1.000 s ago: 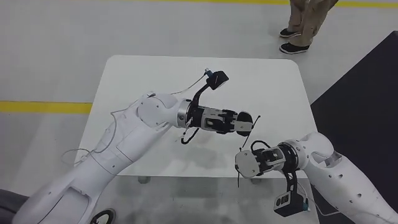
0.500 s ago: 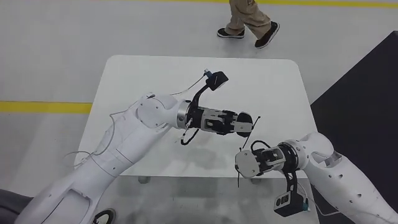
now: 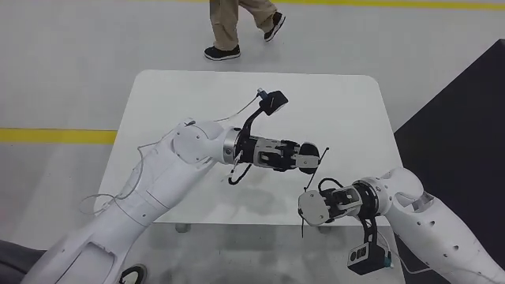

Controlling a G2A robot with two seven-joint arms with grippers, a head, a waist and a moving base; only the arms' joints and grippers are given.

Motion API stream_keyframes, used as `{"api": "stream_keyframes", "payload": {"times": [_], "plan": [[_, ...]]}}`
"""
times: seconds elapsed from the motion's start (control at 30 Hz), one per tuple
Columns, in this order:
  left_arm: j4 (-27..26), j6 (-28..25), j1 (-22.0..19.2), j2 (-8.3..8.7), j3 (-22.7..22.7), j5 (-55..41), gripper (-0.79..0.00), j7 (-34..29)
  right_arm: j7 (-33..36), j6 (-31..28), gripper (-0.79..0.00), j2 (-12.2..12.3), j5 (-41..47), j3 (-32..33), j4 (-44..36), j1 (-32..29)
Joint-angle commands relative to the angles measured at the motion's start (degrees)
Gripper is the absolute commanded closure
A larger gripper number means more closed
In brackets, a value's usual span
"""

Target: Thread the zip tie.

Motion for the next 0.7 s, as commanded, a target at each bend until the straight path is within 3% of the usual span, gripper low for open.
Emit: {"api": "stream_keyframes", "payload": {"times": [0.0,0.67], "plan": [[0.0,0.1,0.0,-0.04,-0.1,0.1,0.000,-0.1,0.0,0.0,0.000,0.0,0.0,0.0,0.0,0.0],[0.1,0.9,0.6,-0.43,-1.2,0.4,0.000,-0.9,0.0,0.0,0.000,0.0,0.0,0.0,0.0,0.0]]}}
